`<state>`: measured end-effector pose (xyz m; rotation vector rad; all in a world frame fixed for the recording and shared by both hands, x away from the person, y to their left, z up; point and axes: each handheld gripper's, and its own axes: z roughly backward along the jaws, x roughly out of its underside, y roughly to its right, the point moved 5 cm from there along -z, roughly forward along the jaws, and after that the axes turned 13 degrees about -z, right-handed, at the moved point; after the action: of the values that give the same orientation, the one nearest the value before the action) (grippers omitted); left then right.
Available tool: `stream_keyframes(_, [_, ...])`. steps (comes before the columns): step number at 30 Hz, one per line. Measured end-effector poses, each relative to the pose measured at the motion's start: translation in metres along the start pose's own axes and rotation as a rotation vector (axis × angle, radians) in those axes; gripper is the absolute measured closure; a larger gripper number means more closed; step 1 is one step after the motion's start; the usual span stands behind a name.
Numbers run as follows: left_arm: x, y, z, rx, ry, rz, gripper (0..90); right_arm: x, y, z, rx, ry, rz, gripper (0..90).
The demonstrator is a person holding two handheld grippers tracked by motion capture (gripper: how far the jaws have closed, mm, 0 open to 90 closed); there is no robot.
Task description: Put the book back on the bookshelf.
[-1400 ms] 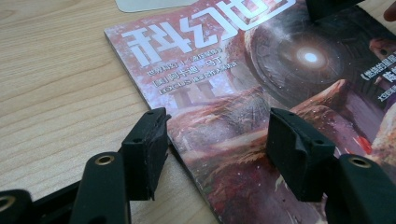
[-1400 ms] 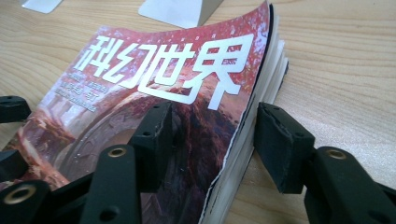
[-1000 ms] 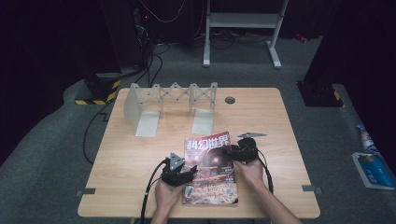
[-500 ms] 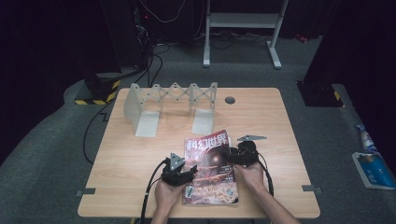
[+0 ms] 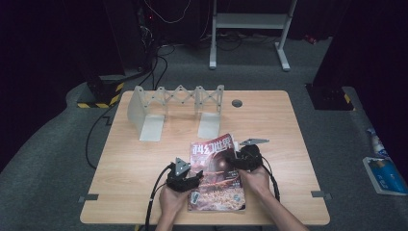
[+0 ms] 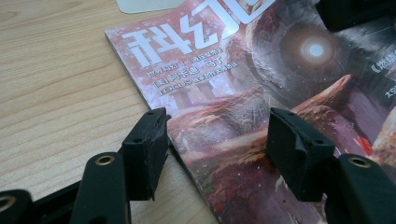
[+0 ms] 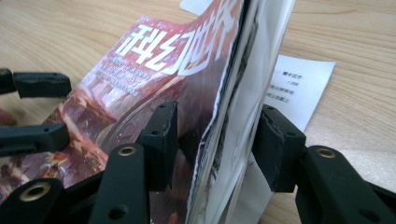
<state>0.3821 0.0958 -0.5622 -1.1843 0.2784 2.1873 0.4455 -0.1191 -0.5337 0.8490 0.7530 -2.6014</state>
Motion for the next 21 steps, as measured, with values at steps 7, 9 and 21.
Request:
stream_keyframes(7, [0.000, 0.000, 0.000, 0.010, 0.004, -0.002, 38.9, 0.000, -0.002, 0.000, -0.008, -0.019, 0.001, 55.5])
stream_keyframes(9, [0.000, 0.000, 0.000, 0.009, 0.004, -0.002, 38.9, -0.001, -0.003, -0.004, -0.006, -0.022, 0.004, 55.4])
stream_keyframes(21, [0.000, 0.000, 0.000, 0.019, 0.006, -0.001, 38.7, 0.002, -0.006, -0.006, -0.021, -0.059, 0.022, 62.8])
